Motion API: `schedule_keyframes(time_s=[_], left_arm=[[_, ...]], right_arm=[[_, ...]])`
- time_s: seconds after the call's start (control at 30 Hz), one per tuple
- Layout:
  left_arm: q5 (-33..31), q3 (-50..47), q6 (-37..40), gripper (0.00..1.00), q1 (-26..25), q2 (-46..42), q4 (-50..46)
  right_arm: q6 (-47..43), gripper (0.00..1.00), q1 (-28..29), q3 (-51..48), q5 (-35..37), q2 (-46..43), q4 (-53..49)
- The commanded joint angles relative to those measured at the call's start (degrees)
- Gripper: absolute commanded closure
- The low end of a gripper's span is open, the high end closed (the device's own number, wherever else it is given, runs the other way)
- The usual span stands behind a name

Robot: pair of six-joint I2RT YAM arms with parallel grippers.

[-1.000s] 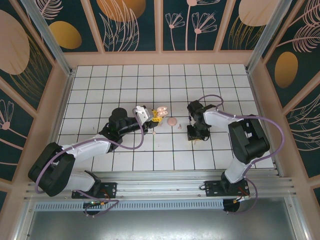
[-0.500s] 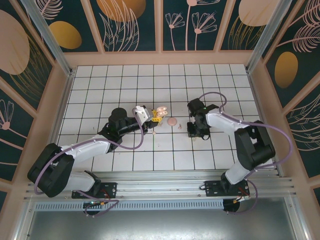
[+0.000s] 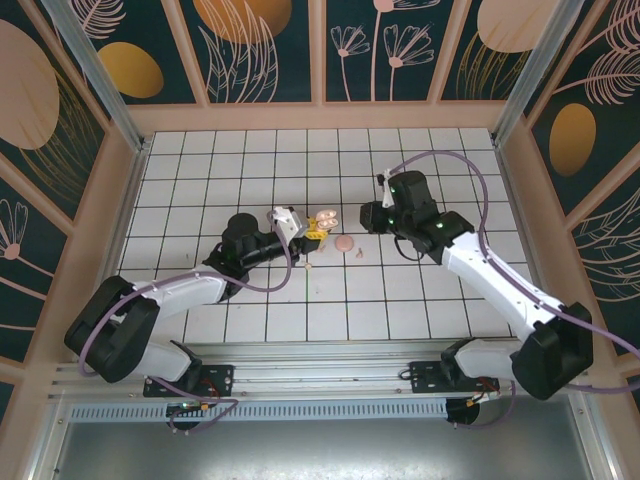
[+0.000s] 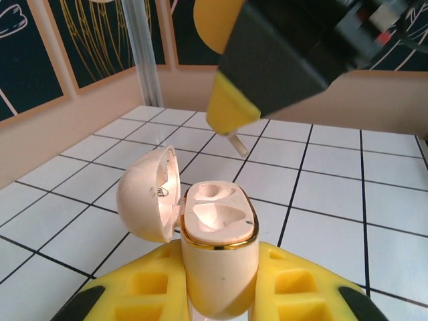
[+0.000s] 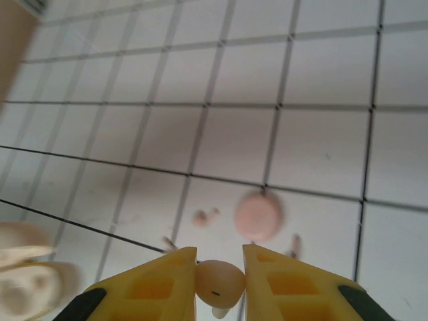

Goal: Insert wireless bluetooth earbuds into charging case

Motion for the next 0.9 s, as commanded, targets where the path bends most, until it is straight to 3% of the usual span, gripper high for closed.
schedule_keyframes(time_s=[0.0, 0.23, 0.87], left_arm=[[1.8, 1.9, -1.8, 0.88, -0.3, 0.7, 4.3], [3.3, 2.1, -4.3, 0.88, -0.4, 1.2, 7.0], [3.5, 2.2, -8.0, 0.88, -0.4, 0.8, 10.3]], right_arm=[[-4.1, 0.78, 3.5, 1.6, 1.9, -2.9, 8.7], [-8.5, 0.78, 7.5, -2.4, 2.5, -7.3, 16.5], [-9.9, 0.78, 8.7, -4.0, -0.9, -5.5, 19.1]])
